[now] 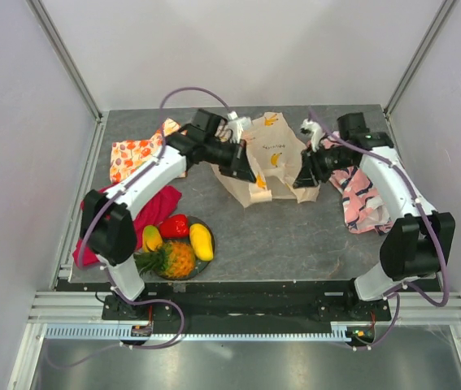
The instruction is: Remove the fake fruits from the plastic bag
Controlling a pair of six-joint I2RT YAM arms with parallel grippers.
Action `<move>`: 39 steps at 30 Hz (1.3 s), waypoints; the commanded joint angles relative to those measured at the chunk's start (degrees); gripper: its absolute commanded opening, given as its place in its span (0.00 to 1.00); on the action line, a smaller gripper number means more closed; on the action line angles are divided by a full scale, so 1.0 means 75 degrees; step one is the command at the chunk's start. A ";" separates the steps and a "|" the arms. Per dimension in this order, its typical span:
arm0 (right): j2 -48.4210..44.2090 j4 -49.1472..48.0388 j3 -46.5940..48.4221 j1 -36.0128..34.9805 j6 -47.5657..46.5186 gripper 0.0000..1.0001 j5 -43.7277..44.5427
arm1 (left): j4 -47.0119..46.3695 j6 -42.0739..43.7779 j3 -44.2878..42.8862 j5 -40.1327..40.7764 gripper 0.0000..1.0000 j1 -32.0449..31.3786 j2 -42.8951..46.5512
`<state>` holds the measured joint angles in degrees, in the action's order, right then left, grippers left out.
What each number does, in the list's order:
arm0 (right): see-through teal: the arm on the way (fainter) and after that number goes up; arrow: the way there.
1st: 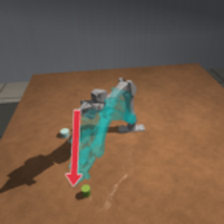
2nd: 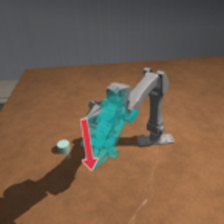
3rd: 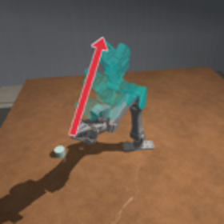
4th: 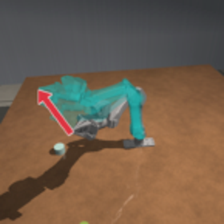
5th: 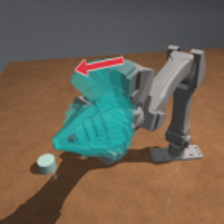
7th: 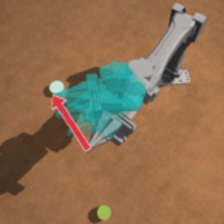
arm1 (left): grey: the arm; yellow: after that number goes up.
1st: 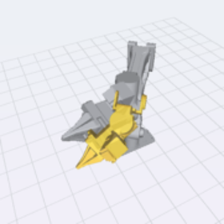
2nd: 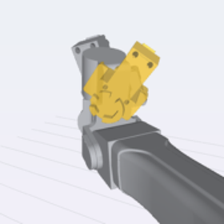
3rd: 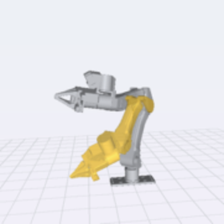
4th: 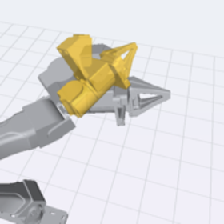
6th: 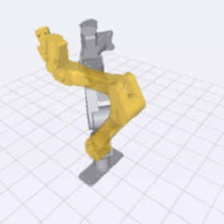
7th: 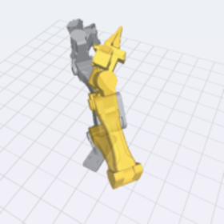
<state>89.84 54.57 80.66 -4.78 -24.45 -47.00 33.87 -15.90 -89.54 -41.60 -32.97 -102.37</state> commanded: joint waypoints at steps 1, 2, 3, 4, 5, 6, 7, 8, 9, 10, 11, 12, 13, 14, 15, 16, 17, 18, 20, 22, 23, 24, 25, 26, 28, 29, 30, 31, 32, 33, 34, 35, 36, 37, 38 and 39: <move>-0.0015 -0.0062 -0.0336 -0.1141 -0.0914 0.36 -0.0331 | 0.0066 0.0947 -0.0331 -0.1915 0.02 0.0189 0.0629; 0.0032 -0.0463 -0.0465 -0.1330 -0.0216 0.34 0.0145 | 0.0078 0.1064 -0.0308 -0.2022 0.02 0.0189 0.0629; 0.0091 -0.0861 -0.0512 -0.1471 0.0104 0.32 0.0324 | 0.0090 0.1100 -0.0285 -0.2116 0.02 0.0189 0.0641; 0.0242 -0.1596 -0.0536 -0.1612 0.0374 0.29 0.0419 | 0.0113 0.1135 -0.0250 -0.2221 0.02 0.0178 0.0676; 0.0336 -0.1986 -0.0525 -0.1660 0.0771 0.28 0.0547 | 0.0148 0.1182 -0.0238 -0.2211 0.02 0.0189 0.0699; 0.0442 -0.2292 -0.0490 -0.1718 0.1262 0.27 0.1036 | 0.0183 0.1194 -0.0238 -0.2187 0.02 0.0201 0.0781; 0.0756 -0.2689 -0.0292 -0.1835 0.1465 0.26 0.1354 | 0.0207 0.1241 -0.0261 -0.2315 0.02 0.0212 0.0805; 0.0933 -0.2856 -0.0197 -0.1859 0.1617 0.26 0.1531 | 0.0346 0.1311 -0.0354 -0.2374 0.02 0.0224 0.0828; 0.1121 -0.2962 -0.0046 -0.1859 0.1851 0.26 0.1776 | 0.0452 0.1381 -0.0424 -0.2363 0.02 0.0224 0.0852; 0.1505 -0.3033 0.0281 -0.1848 0.1981 0.25 0.1930 | 0.0511 0.1544 -0.0471 -0.2224 0.01 0.0213 0.0887; 0.1718 -0.3010 0.0470 -0.1836 0.2087 0.25 0.2001 | 0.0605 0.1650 -0.0553 -0.2187 0.02 0.0236 0.0910; 0.1906 -0.2963 0.0669 -0.1824 0.2134 0.25 0.1816 | 0.0803 0.1756 -0.0589 -0.2025 0.02 0.0236 0.0922; 0.2209 -0.2708 0.1065 -0.1789 0.2123 0.25 0.1710 | 0.0874 0.1919 -0.0624 -0.1907 0.02 0.0236 0.0922; 0.2352 -0.2508 0.1278 -0.1801 0.2053 0.25 0.1569 | 0.0945 0.2002 -0.0624 -0.1836 0.01 0.0259 0.0946; 0.2655 -0.1833 0.1535 -0.1789 0.1705 0.27 0.0965 | 0.1096 0.2073 -0.0647 -0.1812 0.02 0.0271 0.0934; 0.2808 -0.1362 0.2106 -0.1789 0.1399 0.29 0.0634 | 0.1225 0.2375 -0.0706 -0.1777 0.02 0.0294 0.0934; 0.2984 -0.0766 0.2472 -0.1777 0.1060 0.29 0.0387 | 0.1354 0.2552 -0.0753 -0.1696 0.02 0.0295 0.0934; 0.3206 0.0319 0.2777 -0.1742 0.0743 0.29 -0.0103 | 0.1599 0.2751 -0.0753 -0.1532 0.02 0.0306 0.0957; 0.3151 0.0890 0.3166 -0.1672 0.0190 0.28 -0.0306 | 0.1812 0.3209 -0.0812 -0.1426 0.02 0.0353 0.1063; 0.2753 0.0940 0.2980 -0.1543 0.0120 0.28 -0.0261 | 0.2104 0.3677 -0.0835 -0.1274 0.02 0.0388 0.1203; 0.2624 0.0963 0.2979 -0.1543 0.0026 0.28 -0.0191 | 0.2279 0.3934 -0.0882 -0.1145 0.02 0.0365 0.1227; 0.2414 0.1090 0.3014 -0.1531 -0.0079 0.29 -0.0120 | 0.2397 0.4377 -0.0940 -0.0750 0.01 0.0377 0.1297; 0.2307 0.1080 0.3003 -0.1543 -0.0219 0.29 0.0008 | 0.2596 0.4556 -0.1033 -0.0583 0.02 0.0400 0.1402; 0.2213 0.1080 0.3003 -0.1543 -0.0290 0.29 0.0090 | 0.2690 0.4743 -0.1069 -0.0442 0.01 0.0423 0.1426; 0.2119 0.0928 0.2968 -0.1671 -0.0361 0.29 0.0534 | 0.2889 0.4968 -0.1163 -0.0441 0.01 0.0459 0.1415; 0.2142 0.0730 0.2933 -0.1741 -0.0350 0.29 0.0734 | 0.2891 0.4979 -0.1175 -0.0569 0.01 0.0470 0.1380; 0.2246 0.0647 0.2863 -0.1881 -0.0315 0.29 0.0875 | 0.2902 0.4933 -0.1175 -0.0651 0.02 0.0470 0.1356; 0.2317 0.0519 0.2827 -0.1964 -0.0268 0.28 0.0981 | 0.2902 0.4921 -0.1187 -0.0756 0.01 0.0470 0.1321; 0.2492 0.0251 0.2781 -0.2092 -0.0117 0.28 0.1191 | 0.2891 0.4886 -0.1187 -0.0850 0.02 0.0470 0.1286; 0.2586 0.0144 0.2734 -0.2152 -0.0081 0.28 0.1262 | 0.2867 0.4816 -0.1187 -0.0851 0.02 0.0470 0.1262; 0.2669 0.0003 0.2698 -0.2222 -0.0022 0.28 0.1402 | 0.2856 0.4804 -0.1210 -0.0863 0.02 0.0482 0.1262; 0.2809 -0.0439 0.2617 -0.2339 0.0152 0.28 0.1578 | 0.2844 0.4792 -0.1233 -0.0886 0.02 0.0482 0.1285; 0.2845 -0.0757 0.2361 -0.2386 0.0293 0.28 0.1696 | 0.2844 0.4722 -0.1292 -0.0921 0.02 0.0505 0.1286; 0.2857 -0.1108 0.2207 -0.2445 0.0527 0.28 0.1836 | 0.2832 0.4675 -0.1315 -0.0968 0.01 0.0564 0.1309; 0.2799 -0.1981 0.2043 -0.2503 0.0796 0.28 0.2267 | 0.2844 0.4640 -0.1316 -0.1073 0.02 0.0611 0.1309; 0.2775 -0.2489 0.1705 -0.2504 0.1448 0.27 0.2445 | 0.2879 0.4640 -0.1316 -0.1097 0.02 0.0657 0.1344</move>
<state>110.02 51.57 98.48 -22.76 -22.48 -36.25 54.63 17.15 -96.88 -47.18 -29.34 -93.76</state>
